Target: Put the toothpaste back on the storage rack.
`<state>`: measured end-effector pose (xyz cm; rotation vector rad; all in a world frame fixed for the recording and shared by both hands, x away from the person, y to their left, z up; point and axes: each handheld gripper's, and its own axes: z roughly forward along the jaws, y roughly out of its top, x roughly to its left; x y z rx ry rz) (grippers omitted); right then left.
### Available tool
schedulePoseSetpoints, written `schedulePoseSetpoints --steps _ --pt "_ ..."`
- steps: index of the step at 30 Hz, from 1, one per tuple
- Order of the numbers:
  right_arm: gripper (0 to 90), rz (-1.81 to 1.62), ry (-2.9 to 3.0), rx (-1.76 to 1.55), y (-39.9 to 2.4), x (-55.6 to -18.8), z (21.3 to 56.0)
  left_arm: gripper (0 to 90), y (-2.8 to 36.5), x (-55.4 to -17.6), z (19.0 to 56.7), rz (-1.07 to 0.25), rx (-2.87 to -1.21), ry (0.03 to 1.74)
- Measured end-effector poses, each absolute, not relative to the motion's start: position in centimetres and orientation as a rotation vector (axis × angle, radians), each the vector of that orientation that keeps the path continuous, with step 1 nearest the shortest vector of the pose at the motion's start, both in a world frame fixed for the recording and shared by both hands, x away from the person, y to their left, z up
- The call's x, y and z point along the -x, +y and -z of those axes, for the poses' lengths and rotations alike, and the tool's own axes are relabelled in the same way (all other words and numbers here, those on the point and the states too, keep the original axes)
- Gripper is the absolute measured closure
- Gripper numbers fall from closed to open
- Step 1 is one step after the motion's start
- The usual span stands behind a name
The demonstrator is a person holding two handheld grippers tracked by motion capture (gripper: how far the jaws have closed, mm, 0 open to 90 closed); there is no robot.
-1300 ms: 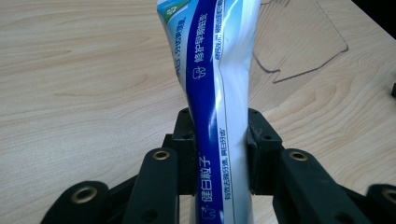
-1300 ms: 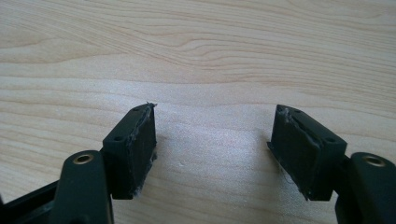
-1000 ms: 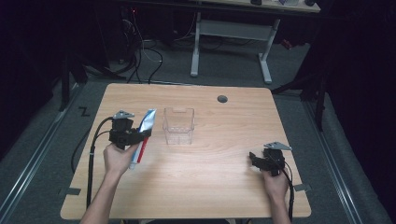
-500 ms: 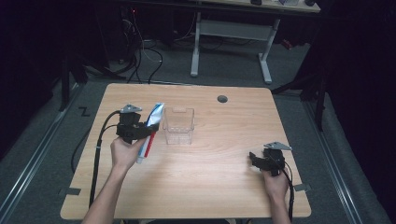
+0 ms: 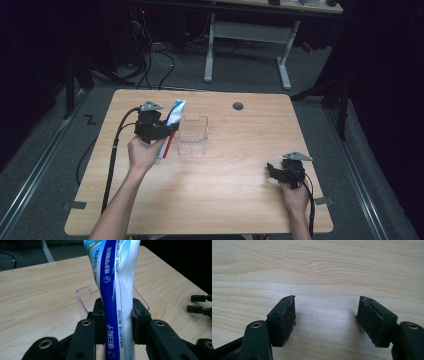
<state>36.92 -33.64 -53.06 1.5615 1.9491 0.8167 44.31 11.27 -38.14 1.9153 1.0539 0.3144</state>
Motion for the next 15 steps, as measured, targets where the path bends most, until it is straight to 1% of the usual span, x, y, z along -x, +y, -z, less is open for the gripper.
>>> schedulePoseSetpoints --steps 15 --pt "31.2 -0.817 1.949 -1.561 -33.7 -36.9 53.1 69.7 8.8 -47.5 37.3 -0.304 -1.869 1.048"
